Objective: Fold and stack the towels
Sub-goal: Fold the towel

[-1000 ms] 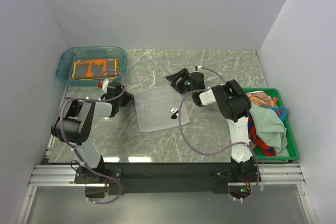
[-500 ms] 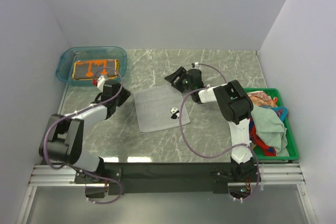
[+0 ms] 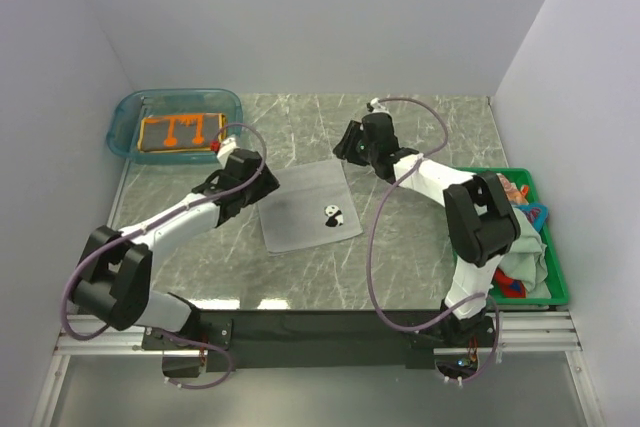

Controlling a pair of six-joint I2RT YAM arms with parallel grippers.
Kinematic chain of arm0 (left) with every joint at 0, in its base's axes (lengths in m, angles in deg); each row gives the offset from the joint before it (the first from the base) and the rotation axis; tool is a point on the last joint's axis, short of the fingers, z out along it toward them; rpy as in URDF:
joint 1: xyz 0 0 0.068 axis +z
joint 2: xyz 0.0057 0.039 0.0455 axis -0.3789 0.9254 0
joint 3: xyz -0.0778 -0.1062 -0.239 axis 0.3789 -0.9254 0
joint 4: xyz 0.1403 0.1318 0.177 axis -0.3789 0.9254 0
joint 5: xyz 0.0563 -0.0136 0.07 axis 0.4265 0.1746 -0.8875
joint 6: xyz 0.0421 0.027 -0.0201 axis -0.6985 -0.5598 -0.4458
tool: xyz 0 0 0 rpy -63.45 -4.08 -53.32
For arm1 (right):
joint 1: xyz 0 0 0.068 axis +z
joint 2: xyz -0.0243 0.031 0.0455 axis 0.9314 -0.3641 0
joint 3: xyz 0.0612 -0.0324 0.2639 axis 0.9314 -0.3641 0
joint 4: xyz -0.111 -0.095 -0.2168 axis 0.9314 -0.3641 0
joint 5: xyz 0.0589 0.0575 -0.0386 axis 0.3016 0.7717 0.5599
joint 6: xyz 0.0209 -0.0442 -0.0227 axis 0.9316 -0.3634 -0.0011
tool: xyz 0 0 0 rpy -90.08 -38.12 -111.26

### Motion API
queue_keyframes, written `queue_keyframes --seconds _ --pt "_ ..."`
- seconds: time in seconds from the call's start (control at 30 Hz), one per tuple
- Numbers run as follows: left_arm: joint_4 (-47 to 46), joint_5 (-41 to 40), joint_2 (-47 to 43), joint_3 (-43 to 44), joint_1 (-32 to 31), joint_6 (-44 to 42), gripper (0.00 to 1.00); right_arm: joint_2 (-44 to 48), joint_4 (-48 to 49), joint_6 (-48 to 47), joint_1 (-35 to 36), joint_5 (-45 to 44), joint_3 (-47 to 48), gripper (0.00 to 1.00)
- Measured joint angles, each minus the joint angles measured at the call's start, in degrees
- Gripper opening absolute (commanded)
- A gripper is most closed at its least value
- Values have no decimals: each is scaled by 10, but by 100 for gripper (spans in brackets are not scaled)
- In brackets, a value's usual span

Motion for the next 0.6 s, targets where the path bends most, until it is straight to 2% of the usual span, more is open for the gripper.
queue_keyframes --seconds 0.07,0.4,0.6 --pt "20 0 15 12 -15 -5 60 16 -47 -30 8 -14 -6 40" --pt "106 7 122 66 -81 -30 59 37 -202 -108 76 -28 -72 39" --pt "134 4 152 70 -120 -30 58 43 -233 -120 99 -31 -95 38"
